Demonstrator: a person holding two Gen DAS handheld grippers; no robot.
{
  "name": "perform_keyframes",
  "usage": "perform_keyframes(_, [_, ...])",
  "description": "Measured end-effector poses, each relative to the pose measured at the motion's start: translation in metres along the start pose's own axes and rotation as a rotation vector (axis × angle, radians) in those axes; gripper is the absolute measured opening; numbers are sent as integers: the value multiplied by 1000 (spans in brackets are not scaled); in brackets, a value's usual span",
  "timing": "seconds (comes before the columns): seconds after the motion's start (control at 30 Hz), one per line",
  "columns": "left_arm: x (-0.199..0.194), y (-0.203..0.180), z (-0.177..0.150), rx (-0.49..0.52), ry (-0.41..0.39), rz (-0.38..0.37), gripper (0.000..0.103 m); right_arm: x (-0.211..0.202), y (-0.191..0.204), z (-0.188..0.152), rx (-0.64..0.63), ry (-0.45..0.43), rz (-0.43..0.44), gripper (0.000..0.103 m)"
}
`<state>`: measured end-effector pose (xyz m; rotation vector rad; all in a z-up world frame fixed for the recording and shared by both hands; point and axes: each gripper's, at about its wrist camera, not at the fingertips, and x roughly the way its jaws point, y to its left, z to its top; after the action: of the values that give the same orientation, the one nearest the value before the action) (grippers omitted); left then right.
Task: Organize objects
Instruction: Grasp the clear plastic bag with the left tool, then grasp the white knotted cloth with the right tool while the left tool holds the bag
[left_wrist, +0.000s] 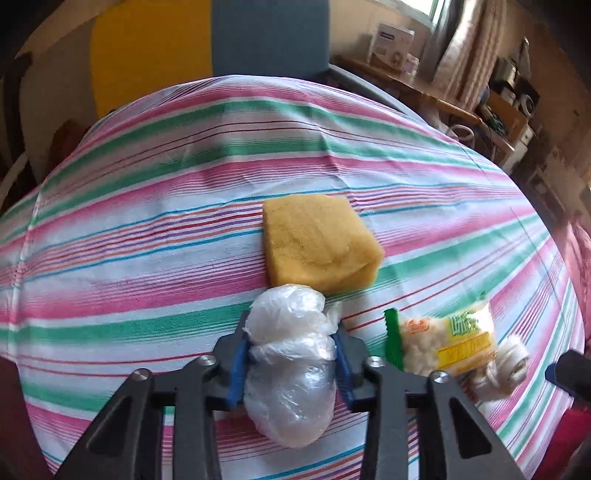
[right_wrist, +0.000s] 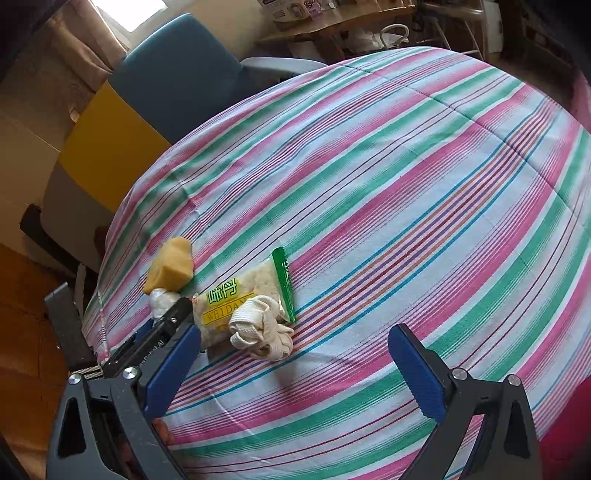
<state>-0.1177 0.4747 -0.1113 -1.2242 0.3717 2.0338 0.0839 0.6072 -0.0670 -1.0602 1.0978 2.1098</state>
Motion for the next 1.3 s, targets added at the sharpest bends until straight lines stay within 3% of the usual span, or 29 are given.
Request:
perform_keyframes(0.1, [-5, 8, -6, -17, -9, -28, 36, 4, 3, 0, -12, 5, -4, 102])
perform_keyframes(0.27, [-18, 5, -24, 8, -17, 1, 36, 10, 2, 2, -24, 12, -6, 96])
perform_keyframes(0.5, [-43, 3, -70, -4, -57, 58, 36, 17, 10, 5, -69, -3, 26, 78])
perform_keyframes(0.7, [-58, -2, -103, 19, -111, 96, 39, 28, 21, 4, -125, -11, 21, 77])
perform_keyframes(0.8, [-59, 2, -103, 2, -109, 68, 38, 37, 25, 2, -164, -4, 3, 76])
perform_keyframes(0.87, [-59, 4, -104, -1, -115, 56, 38, 46, 29, 0, -212, 20, -16, 59])
perform_keyframes(0.9, [-59, 4, -105, -3, -117, 53, 38, 53, 31, -3, -235, 47, -36, 39])
perform_keyframes(0.93, [-60, 4, -105, -3, -118, 52, 38, 58, 34, -6, -264, 53, -73, 26])
perform_keyframes(1.13, [-60, 3, -106, 1, -123, 54, 39, 61, 40, -8, -331, 43, -110, 24])
perform_keyframes(1.3, [-60, 3, -106, 3, -124, 54, 39, 62, 33, -2, -305, 64, -83, 24])
